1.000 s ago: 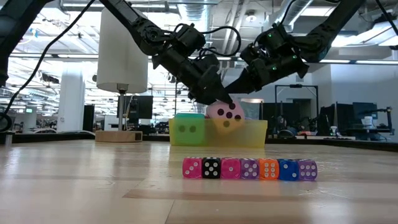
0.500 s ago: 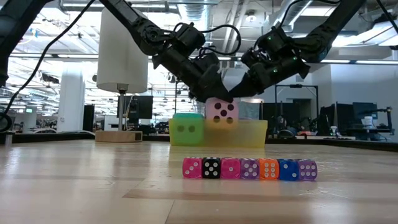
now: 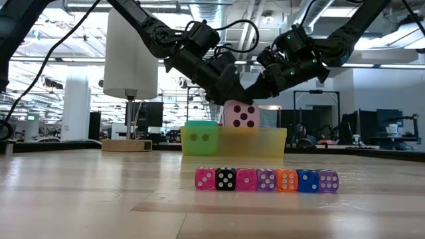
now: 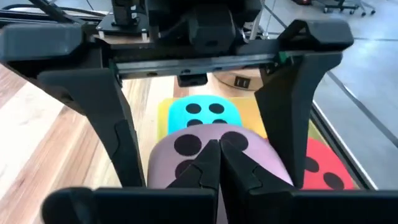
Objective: Pick & Place Dice
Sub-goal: Put the big pink dice into the yellow bin, then adjust the yellow bin
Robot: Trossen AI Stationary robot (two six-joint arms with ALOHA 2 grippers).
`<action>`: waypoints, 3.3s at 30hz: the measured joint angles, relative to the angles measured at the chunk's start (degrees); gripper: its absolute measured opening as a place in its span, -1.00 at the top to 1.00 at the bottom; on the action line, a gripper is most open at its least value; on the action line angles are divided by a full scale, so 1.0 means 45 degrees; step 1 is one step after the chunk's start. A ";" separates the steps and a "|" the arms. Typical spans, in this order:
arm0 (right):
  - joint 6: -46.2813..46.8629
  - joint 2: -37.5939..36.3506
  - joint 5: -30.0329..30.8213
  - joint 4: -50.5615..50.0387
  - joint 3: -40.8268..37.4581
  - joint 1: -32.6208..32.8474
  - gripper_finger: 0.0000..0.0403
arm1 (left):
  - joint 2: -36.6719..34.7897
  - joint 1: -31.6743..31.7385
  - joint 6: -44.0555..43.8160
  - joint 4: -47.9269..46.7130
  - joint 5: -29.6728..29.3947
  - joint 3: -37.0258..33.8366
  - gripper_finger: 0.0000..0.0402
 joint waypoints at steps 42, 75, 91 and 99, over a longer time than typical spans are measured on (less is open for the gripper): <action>-0.0656 -0.1211 -0.0387 -0.3634 0.1093 -0.1680 1.00 | -0.1613 0.0214 0.0359 -0.0682 -0.0010 0.0000 -0.95; -0.0656 -0.1290 -0.0426 -0.4672 0.1088 -0.1046 1.00 | -0.5987 0.0023 -0.1196 0.0283 0.0253 -0.3938 -0.95; -0.0617 -0.1287 -0.0379 -0.4621 0.1088 -0.0869 1.00 | -1.0078 -0.0207 -0.2239 0.0592 0.0214 -0.5818 -0.95; 0.1314 -0.1287 -0.0364 -0.4614 0.1088 -0.0667 1.00 | -1.1184 -0.0398 -0.1649 0.0640 0.0217 -0.7546 -0.95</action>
